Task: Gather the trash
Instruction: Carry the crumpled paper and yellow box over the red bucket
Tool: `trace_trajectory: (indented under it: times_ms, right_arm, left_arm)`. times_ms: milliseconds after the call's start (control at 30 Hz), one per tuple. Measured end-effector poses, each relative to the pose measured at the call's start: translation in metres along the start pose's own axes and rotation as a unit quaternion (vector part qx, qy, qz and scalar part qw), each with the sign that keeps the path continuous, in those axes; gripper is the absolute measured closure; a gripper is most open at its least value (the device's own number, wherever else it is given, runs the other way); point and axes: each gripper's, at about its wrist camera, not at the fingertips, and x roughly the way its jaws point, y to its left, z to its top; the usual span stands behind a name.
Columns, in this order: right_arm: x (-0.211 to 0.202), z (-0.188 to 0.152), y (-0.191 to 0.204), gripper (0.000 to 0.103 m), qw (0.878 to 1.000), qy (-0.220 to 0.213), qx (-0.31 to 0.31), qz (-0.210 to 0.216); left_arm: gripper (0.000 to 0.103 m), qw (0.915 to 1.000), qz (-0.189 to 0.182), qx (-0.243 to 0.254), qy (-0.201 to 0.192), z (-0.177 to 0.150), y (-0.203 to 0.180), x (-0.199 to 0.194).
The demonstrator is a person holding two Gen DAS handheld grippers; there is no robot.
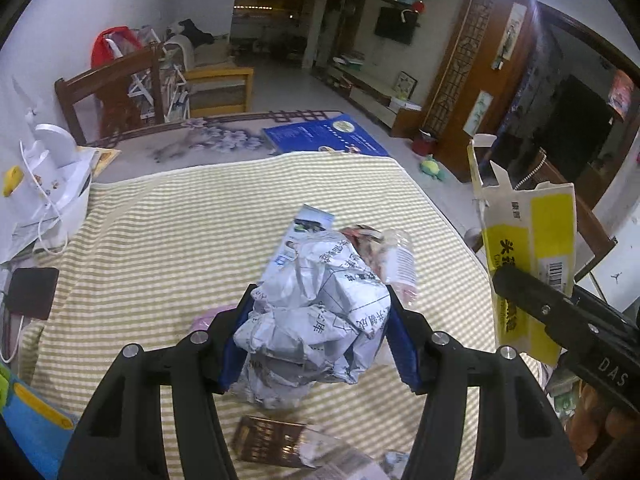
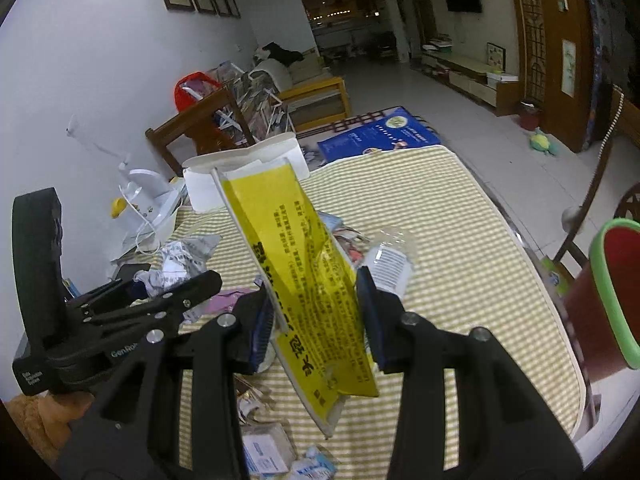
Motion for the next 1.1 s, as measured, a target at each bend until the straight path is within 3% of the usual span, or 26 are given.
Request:
trace_trajectory:
  times_ms: [1100]
  right_arm:
    - [-0.038,0.003,-0.12,0.064,0.998,-0.018,0.058,-0.023]
  left_arm:
    - [0.046,0.9992,0.01,0.026,0.027,-0.002,-0.096,0.027]
